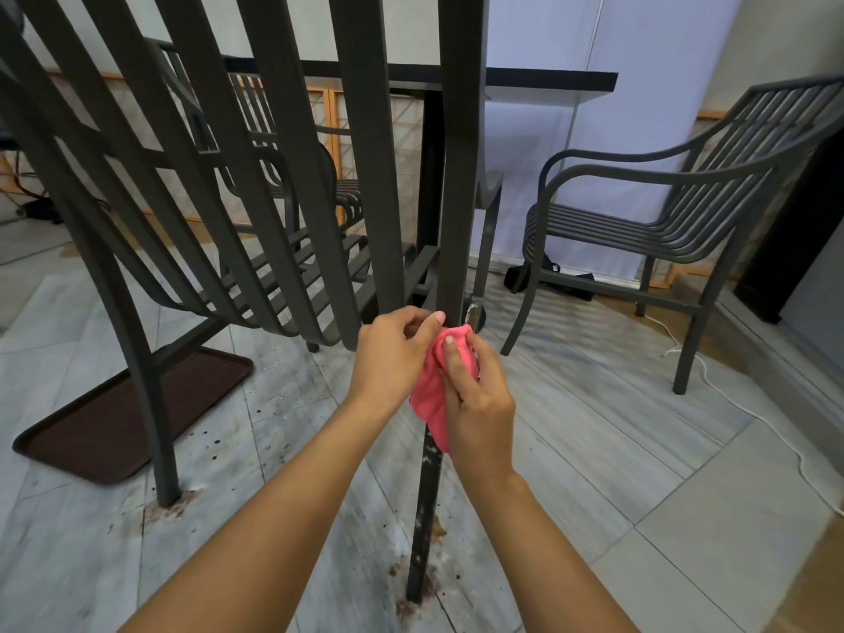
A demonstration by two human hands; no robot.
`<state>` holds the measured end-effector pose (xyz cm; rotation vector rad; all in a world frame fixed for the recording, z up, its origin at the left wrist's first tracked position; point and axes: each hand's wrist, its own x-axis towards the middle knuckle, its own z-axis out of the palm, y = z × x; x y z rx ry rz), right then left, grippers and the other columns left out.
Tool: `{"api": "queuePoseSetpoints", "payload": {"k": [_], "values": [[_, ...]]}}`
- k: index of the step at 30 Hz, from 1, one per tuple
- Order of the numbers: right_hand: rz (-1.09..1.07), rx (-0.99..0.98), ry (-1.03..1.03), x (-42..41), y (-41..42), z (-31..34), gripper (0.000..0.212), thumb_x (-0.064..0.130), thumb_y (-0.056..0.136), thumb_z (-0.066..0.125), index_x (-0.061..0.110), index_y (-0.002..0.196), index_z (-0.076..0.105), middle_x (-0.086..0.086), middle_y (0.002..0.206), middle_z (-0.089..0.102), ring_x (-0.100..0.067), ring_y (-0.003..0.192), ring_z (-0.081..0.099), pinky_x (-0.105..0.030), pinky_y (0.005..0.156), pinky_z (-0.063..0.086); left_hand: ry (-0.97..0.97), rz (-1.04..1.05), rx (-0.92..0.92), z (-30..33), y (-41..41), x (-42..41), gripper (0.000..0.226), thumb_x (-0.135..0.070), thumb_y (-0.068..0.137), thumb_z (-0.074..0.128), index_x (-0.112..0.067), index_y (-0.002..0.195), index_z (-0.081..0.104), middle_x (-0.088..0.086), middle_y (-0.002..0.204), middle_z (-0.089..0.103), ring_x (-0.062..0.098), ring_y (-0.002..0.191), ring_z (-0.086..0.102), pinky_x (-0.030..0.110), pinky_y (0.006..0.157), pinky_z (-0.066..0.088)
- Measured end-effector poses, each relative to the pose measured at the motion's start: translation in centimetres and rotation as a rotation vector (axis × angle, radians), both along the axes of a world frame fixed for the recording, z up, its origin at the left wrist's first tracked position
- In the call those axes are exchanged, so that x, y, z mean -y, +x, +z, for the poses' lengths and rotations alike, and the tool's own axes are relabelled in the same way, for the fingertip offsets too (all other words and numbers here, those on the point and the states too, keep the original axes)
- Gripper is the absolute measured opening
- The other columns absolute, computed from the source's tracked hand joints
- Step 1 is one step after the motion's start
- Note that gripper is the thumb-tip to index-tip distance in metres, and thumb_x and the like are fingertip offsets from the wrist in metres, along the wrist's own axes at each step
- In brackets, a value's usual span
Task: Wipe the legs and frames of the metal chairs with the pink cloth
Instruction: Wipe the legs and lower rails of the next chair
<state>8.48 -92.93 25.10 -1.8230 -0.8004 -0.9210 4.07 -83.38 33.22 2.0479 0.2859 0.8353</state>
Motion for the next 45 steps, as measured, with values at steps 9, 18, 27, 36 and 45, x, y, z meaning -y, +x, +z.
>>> {"api": "queuePoseSetpoints", "payload": {"k": [9,18,27,36,45], "values": [[-0.131,0.094,-0.023,-0.2,-0.5,-3.0,0.039,0.03,0.099,0.04,0.004,0.115,0.065,-0.017,0.112,0.066,-0.029,0.095,0.065,-0.032,0.079,0.056,-0.038,0.005,0.006,-1.3,0.5,-0.1,0.023,-0.032,0.088,0.061,-0.016,0.103,0.07,-0.012,0.078,0.065,0.002,0.077,0.065,0.017,0.072,0.054],[-0.136,0.085,-0.017,-0.2,-0.2,-5.5,0.031,0.018,0.089,0.056,0.006,0.117,0.063,-0.015,0.109,0.068,-0.024,0.088,0.066,-0.025,0.076,0.054,-0.082,0.006,0.042,-2.0,1.0,-0.2,0.02,-0.035,0.086,0.063,-0.02,0.097,0.071,-0.009,0.078,0.069,0.004,0.074,0.067,0.031,0.075,0.058],[-0.141,0.037,-0.086,0.1,-0.7,-7.4,0.031,0.021,0.093,0.05,0.008,0.119,0.062,-0.015,0.108,0.068,-0.023,0.085,0.067,-0.023,0.078,0.049,-0.103,-0.008,0.047,-2.1,1.0,-0.1,0.019,-0.034,0.086,0.063,-0.019,0.096,0.071,-0.011,0.077,0.069,0.002,0.073,0.066,0.028,0.076,0.058],[-0.034,-0.184,-0.228,1.4,-1.9,-7.8,0.046,0.037,0.1,0.031,0.009,0.122,0.06,-0.012,0.119,0.063,-0.024,0.109,0.059,-0.036,0.094,0.048,-0.102,0.015,0.014,-2.0,0.9,0.1,0.023,-0.036,0.087,0.061,-0.018,0.098,0.07,-0.011,0.077,0.068,0.003,0.074,0.066,0.021,0.072,0.056],[-0.049,-0.173,-0.363,4.4,-2.7,-6.6,0.042,0.049,0.095,0.036,0.024,0.122,0.056,0.004,0.108,0.057,-0.005,0.094,0.058,-0.021,0.085,0.049,-0.104,0.094,-0.095,-2.8,0.2,0.5,0.029,-0.045,0.085,0.06,-0.019,0.088,0.072,-0.01,0.072,0.067,0.006,0.073,0.066,0.014,0.059,0.042]]}}
